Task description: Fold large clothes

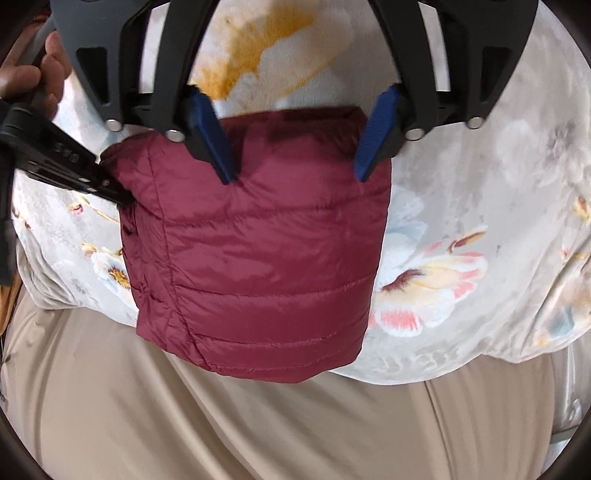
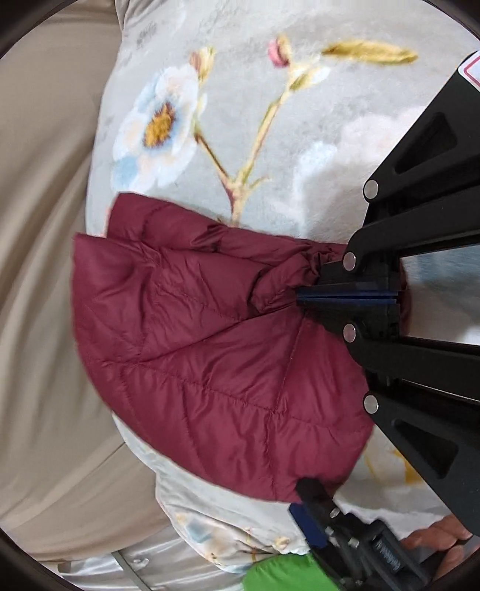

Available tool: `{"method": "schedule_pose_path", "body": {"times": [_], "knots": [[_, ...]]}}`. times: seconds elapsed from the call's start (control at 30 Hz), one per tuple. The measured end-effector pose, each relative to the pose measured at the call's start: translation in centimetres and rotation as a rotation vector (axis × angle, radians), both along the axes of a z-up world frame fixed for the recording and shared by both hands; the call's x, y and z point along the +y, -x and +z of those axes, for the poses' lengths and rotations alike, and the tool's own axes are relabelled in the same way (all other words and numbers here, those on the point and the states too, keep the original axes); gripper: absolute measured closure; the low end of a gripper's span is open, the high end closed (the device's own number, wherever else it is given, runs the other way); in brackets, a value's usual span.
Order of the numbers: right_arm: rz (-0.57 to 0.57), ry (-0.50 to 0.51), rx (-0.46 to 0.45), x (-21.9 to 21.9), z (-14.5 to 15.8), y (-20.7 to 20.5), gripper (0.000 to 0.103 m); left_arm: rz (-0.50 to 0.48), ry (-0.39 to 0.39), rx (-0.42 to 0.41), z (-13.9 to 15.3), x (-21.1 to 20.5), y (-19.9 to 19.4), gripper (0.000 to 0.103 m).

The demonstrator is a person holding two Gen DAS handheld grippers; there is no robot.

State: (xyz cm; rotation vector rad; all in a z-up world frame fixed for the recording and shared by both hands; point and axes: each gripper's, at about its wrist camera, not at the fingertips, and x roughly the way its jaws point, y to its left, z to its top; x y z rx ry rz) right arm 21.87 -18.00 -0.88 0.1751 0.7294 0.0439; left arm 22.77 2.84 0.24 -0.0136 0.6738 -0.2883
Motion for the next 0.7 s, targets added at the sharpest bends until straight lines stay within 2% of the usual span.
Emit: {"method": "schedule_pose_path", "body": {"times": [0.03, 0.13, 0.2, 0.27, 0.47, 0.57, 0.7], "knots": [[-0.004, 0.011, -0.022, 0.2, 0.5, 1.0, 0.101, 0.006, 0.003, -0.001, 0.0, 0.1, 0.5, 0.026], [-0.014, 0.052, -0.041, 1.0, 0.7, 4.1, 0.093, 0.023, -0.021, -0.01, -0.4, -0.1, 1.8, 0.024], [-0.04, 0.071, -0.015, 1.5, -0.3, 6.3, 0.089, 0.024, -0.033, -0.013, -0.9, -0.5, 2.8, 0.023], [-0.059, 0.076, 0.023, 1.5, -1.4, 7.6, 0.084, 0.025, -0.035, -0.018, -1.6, -0.9, 4.2, 0.013], [-0.121, 0.089, 0.072, 1.8, -4.1, 11.2, 0.074, 0.028, -0.086, -0.036, -3.7, -2.2, 7.6, 0.013], [-0.138, 0.101, 0.056, 2.0, -4.4, 12.3, 0.072, 0.037, -0.082, -0.045, -4.0, -2.2, 8.8, 0.013], [-0.153, 0.157, 0.0, 3.2, -3.9, 13.9, 0.065, 0.068, -0.085, -0.091, -3.7, -2.1, 10.2, 0.013]]}}
